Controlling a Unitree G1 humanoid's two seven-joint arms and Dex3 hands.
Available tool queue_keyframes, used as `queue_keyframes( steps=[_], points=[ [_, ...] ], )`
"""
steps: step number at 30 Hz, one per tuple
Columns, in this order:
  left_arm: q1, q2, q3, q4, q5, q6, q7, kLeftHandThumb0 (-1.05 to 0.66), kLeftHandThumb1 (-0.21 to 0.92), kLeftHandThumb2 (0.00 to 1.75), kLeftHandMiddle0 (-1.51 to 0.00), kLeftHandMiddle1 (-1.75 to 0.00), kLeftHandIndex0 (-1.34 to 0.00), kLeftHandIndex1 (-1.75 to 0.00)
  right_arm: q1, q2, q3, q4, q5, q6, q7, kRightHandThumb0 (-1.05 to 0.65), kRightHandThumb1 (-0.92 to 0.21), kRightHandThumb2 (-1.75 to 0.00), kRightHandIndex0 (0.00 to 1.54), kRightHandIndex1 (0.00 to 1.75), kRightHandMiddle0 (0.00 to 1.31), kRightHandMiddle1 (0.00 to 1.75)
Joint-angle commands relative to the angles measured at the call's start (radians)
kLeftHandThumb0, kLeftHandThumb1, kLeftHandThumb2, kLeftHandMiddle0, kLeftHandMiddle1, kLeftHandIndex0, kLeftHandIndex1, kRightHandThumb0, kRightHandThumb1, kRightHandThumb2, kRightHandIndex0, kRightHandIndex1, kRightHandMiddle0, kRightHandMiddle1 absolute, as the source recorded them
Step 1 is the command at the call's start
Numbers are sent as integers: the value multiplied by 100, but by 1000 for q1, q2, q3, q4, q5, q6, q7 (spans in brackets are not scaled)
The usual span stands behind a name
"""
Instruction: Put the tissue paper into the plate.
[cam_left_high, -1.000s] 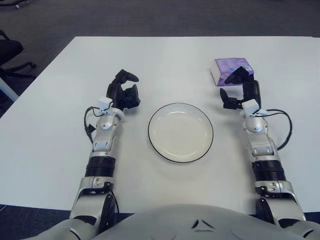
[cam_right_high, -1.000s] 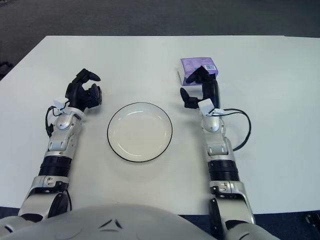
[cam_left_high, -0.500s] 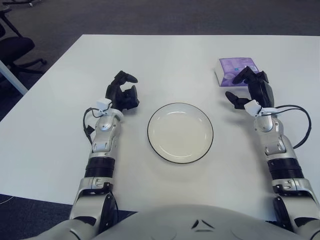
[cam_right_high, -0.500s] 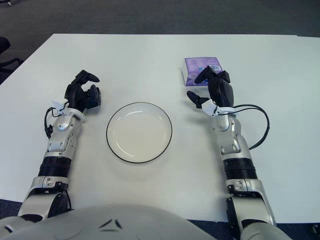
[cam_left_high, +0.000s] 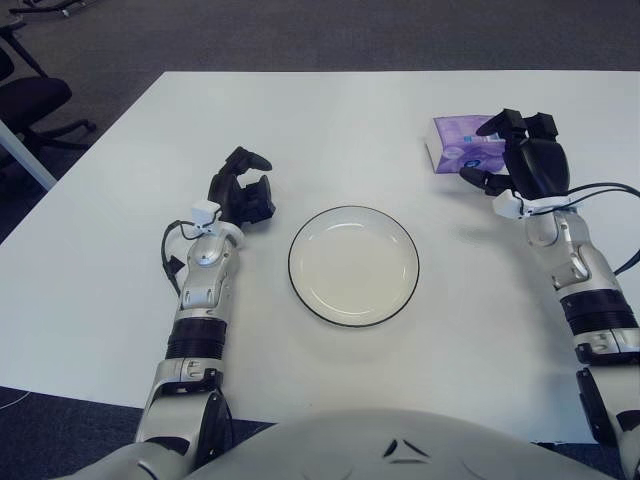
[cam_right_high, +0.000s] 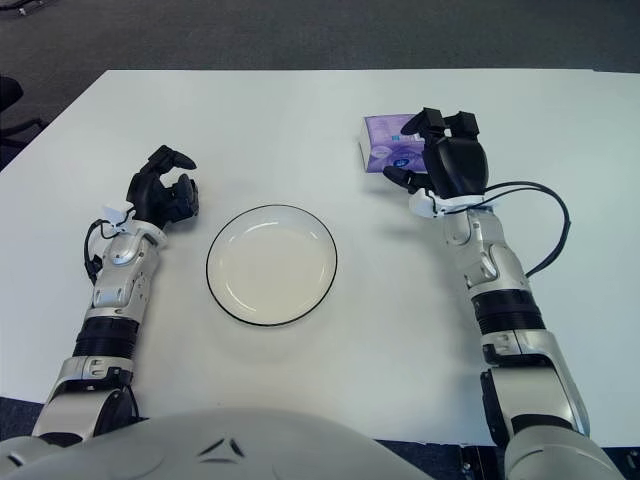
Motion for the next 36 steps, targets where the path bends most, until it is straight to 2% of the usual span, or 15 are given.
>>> queue_keyframes(
  steps=[1,12,25,36],
  points=[
    [177,-63,-13,106,3,-7,3,-47,36,127,-130,-175,-58,-175,-51,-35,25,16,-30,7,18,-86,-92,-69,16,80,0,112],
    [178,-63,-14,106,2,-7,1,-47,35,127,-130,-175,-58,-175,-96,-64,40,43,-31,3,14,-89,-92,-76,16,74,0,107],
    [180,-66,-16,100,3,2,5,-47,35,127,-130,-175,-58,-175,-131,-86,57,62,-20,-25,31,-85,-92,-70,18,77,0,107],
    [183,-66,-17,100,5,-1,6,-47,35,127,-130,-175,-59,-175,-255,-128,123,212,1,-126,171,-89,-92,-74,7,67,0,88]
  ],
)
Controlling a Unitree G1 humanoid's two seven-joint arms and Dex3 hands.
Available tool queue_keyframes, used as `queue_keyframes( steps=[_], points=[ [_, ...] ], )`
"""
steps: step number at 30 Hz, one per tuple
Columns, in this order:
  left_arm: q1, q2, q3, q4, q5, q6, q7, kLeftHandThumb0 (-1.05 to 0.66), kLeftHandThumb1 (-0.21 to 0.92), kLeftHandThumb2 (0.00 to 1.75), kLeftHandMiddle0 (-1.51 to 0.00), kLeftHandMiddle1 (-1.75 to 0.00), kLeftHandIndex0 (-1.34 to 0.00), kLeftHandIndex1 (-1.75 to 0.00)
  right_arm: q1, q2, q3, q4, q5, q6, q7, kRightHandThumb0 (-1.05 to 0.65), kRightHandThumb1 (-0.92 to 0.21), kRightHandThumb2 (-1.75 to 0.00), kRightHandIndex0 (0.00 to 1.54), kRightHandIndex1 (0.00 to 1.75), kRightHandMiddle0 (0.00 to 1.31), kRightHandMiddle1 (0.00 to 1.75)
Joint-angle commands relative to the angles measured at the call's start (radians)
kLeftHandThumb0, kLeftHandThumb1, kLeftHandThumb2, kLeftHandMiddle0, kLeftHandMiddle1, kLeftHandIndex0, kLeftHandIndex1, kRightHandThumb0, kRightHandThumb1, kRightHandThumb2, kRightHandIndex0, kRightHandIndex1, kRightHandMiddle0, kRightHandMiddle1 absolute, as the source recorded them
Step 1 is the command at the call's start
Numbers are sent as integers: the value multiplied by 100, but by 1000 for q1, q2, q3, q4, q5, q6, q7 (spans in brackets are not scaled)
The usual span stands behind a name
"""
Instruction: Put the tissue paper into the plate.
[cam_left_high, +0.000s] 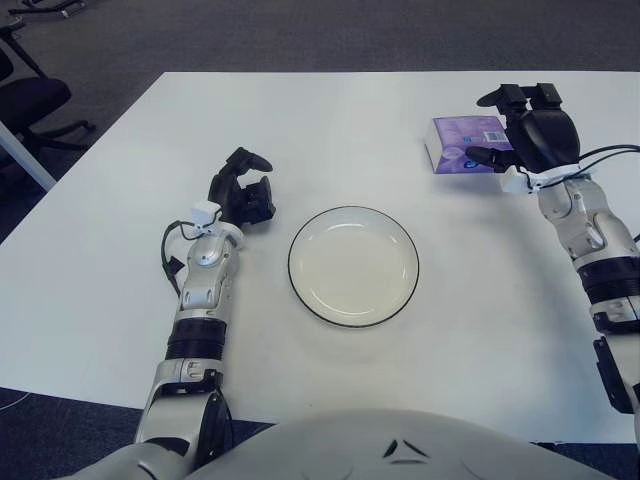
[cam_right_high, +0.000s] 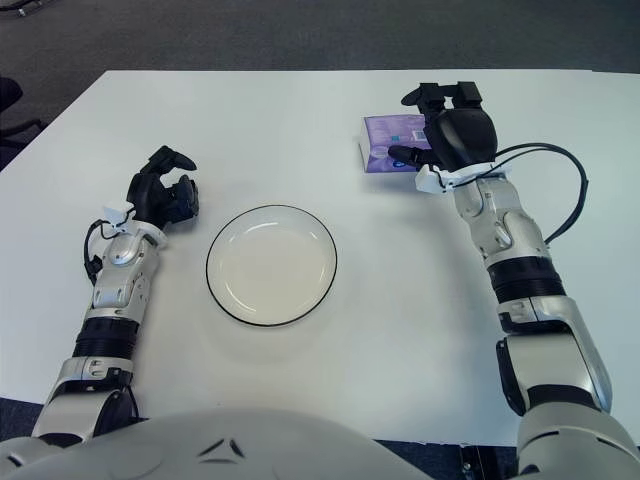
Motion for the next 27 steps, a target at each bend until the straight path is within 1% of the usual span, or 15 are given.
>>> queue_keyframes(
  steps=[1,4,9,11,13,14,17,19,22,27],
  points=[
    [183,-66,-16,101,3,-1,5,-47,35,127,-130,-175,-59,-175,-83,-38,35,74,11,-56,72,-90,-92,-75,5,66,0,84],
    [184,-66,-16,99,4,-1,7,-47,35,127,-130,-175,-59,-175,-119,-47,53,128,20,-94,122,-91,-92,-78,2,61,0,76],
    [184,-67,-16,98,5,-1,10,-47,35,127,-130,-175,-59,-175,-164,-54,75,196,33,-148,190,-94,-92,-82,0,47,0,64],
    [186,-68,-17,95,6,0,12,-47,35,127,-130,-175,-59,-175,-178,-57,80,215,43,-165,223,-95,-92,-83,0,36,0,58],
    [188,-68,-18,92,8,0,13,-47,35,128,-130,-175,-59,-175,-189,-58,83,230,51,-178,250,-96,-92,-83,0,32,0,55],
    [189,-68,-18,91,9,1,15,-47,35,128,-130,-175,-59,-175,-200,-55,86,243,59,-182,281,-96,-92,-83,0,29,0,53],
    [189,-69,-18,89,10,2,18,-47,35,128,-130,-175,-59,-175,-225,-47,90,273,80,-190,346,-98,-92,-84,0,12,0,41],
    [189,-69,-18,89,10,2,17,-47,35,128,-130,-175,-59,-175,-238,-42,91,290,96,-191,384,-99,-92,-85,0,6,0,36],
    [193,-69,-18,87,9,-2,15,-47,35,128,-130,-175,-59,-175,-256,-35,89,314,128,-188,458,-100,-92,-84,0,2,0,28],
    [195,-69,-18,89,9,-10,13,-47,35,128,-130,-175,-59,-175,-286,-24,93,356,146,-183,513,-100,-92,-83,0,0,0,22]
  ],
)
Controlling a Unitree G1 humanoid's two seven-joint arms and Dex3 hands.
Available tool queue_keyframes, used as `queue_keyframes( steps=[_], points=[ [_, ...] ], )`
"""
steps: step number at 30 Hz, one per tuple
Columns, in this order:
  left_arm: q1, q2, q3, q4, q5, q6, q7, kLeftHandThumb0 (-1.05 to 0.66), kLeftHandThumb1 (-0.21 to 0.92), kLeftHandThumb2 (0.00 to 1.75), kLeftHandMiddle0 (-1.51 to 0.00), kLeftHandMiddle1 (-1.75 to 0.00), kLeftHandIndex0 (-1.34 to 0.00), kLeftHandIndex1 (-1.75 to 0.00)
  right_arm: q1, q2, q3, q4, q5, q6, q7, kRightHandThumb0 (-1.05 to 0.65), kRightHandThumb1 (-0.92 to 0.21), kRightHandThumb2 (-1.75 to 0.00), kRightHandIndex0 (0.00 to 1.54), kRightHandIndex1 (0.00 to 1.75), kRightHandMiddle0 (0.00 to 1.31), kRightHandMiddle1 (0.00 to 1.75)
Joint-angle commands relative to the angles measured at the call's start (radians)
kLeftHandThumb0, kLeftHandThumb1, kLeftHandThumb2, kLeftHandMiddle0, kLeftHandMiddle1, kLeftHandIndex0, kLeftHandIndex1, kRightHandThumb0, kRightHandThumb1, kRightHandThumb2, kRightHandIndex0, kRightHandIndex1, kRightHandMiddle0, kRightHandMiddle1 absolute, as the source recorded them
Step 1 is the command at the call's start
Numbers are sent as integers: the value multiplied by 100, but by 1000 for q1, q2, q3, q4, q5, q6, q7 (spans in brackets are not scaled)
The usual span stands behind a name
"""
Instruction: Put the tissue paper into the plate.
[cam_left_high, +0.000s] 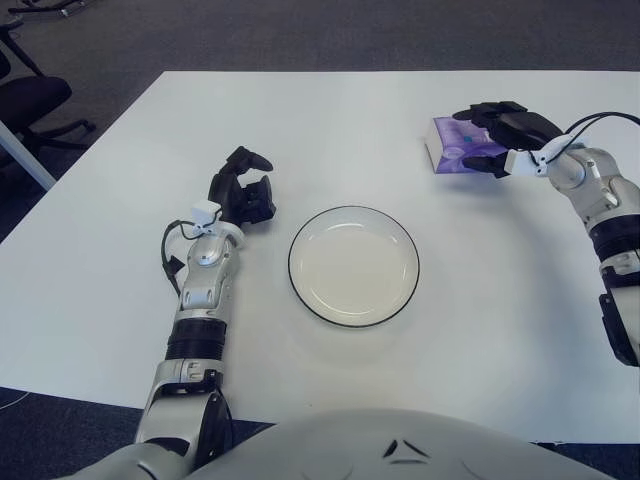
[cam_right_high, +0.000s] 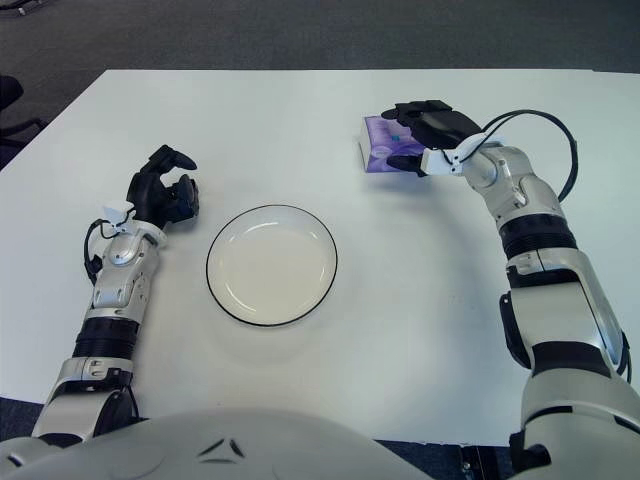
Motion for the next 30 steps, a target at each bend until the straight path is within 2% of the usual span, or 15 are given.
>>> queue_keyframes(
  steps=[1,8,16,25,30],
  points=[
    [194,-69,-16,100,6,-13,11,-47,35,128,-130,-175,-59,-175,-69,14,10,57,43,0,69,-100,-92,-83,0,0,0,21],
    [194,-70,-13,107,0,-28,2,-47,35,128,-130,-175,-59,-175,-109,38,20,147,51,6,92,-97,-92,-84,0,0,0,22],
    [192,-72,-11,116,-1,-44,4,-47,35,128,-130,-175,-59,-175,-92,39,14,182,74,-19,100,-93,-92,-85,4,2,0,33],
    [195,-74,-12,104,1,-31,14,-47,35,128,-130,-175,-59,-175,-15,-18,-6,76,143,-56,187,-92,-92,-85,9,5,0,37],
    [195,-71,-14,100,4,-24,15,-47,35,128,-130,-175,-59,-175,81,-70,-32,-90,199,-55,244,-92,-92,-84,11,6,0,39]
  ],
)
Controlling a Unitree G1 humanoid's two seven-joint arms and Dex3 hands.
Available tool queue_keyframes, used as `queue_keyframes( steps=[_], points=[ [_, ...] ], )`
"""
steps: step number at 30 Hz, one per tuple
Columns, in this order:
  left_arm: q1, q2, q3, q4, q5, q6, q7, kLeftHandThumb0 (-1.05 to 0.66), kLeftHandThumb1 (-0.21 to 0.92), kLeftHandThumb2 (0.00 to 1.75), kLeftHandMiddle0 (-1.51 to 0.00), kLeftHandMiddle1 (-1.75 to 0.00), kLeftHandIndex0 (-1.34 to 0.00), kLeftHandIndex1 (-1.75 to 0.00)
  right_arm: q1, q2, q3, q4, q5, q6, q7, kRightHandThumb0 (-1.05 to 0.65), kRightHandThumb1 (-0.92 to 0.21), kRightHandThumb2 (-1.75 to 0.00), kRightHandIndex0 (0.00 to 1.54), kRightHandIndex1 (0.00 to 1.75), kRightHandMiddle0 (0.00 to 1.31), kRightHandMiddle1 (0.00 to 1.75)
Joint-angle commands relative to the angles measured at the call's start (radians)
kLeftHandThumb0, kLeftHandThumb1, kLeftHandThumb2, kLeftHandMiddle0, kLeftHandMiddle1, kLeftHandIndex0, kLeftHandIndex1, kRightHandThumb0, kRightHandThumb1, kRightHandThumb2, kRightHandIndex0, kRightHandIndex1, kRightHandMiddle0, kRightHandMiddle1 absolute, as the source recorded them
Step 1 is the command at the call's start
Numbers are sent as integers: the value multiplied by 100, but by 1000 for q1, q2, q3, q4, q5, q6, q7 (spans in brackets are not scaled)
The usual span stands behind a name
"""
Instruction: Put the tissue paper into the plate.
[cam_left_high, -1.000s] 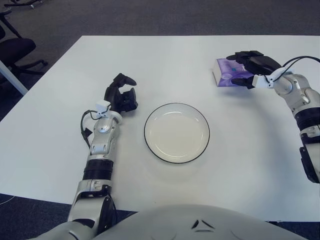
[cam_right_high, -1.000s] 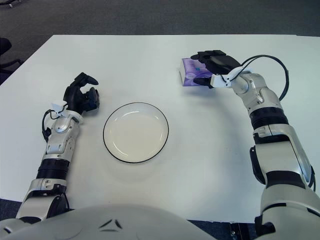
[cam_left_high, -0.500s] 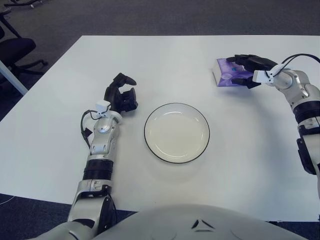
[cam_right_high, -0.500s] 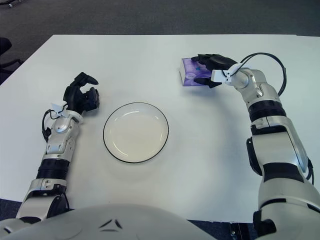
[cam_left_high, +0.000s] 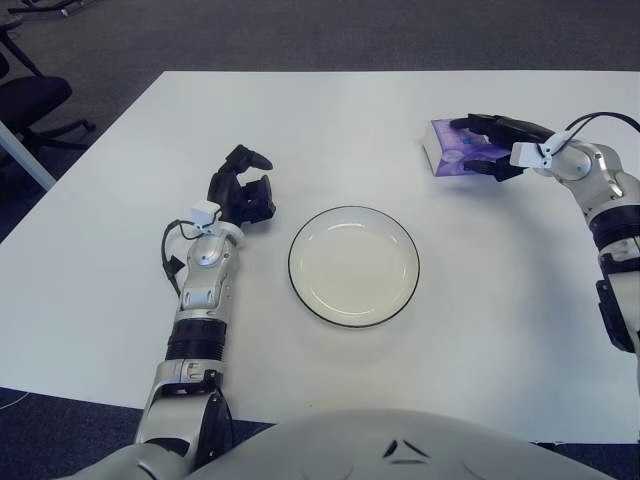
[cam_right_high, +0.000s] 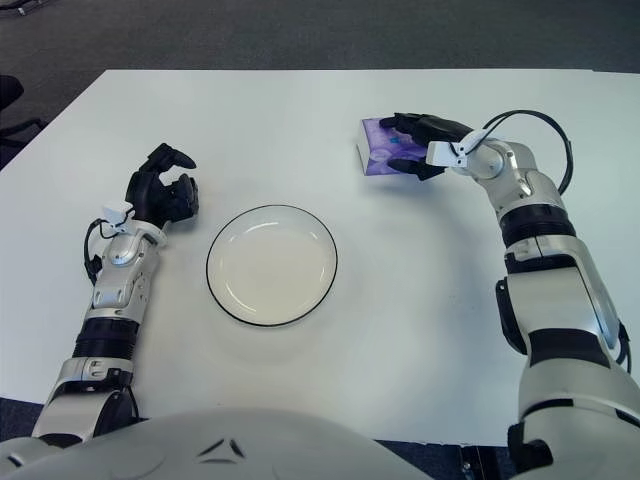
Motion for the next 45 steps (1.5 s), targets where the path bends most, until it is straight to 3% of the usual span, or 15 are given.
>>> queue_keyframes(
  steps=[1,14,25,33,45],
  points=[
    [195,-70,-14,101,6,-2,17,-47,35,128,-130,-175,-59,-175,107,-65,-32,-163,62,-12,66,-92,-92,-83,11,6,0,39],
    [191,-64,-15,95,5,13,15,-47,34,128,-131,-175,-59,-175,328,-170,-133,-528,153,78,167,-91,-92,-74,15,10,0,42],
    [179,-61,-8,113,-3,12,6,-47,34,129,-131,-175,-59,-175,455,-221,-218,-731,208,158,230,-95,-92,-74,14,12,0,38],
    [175,-61,-7,119,-5,8,4,-47,34,129,-131,-175,-60,-175,468,-228,-235,-772,169,193,217,-96,-92,-73,14,14,0,36],
    [179,-58,-11,120,3,5,8,-47,34,129,-131,-175,-59,-175,430,-208,-234,-722,97,228,137,-90,-92,-62,13,17,0,47]
  ],
)
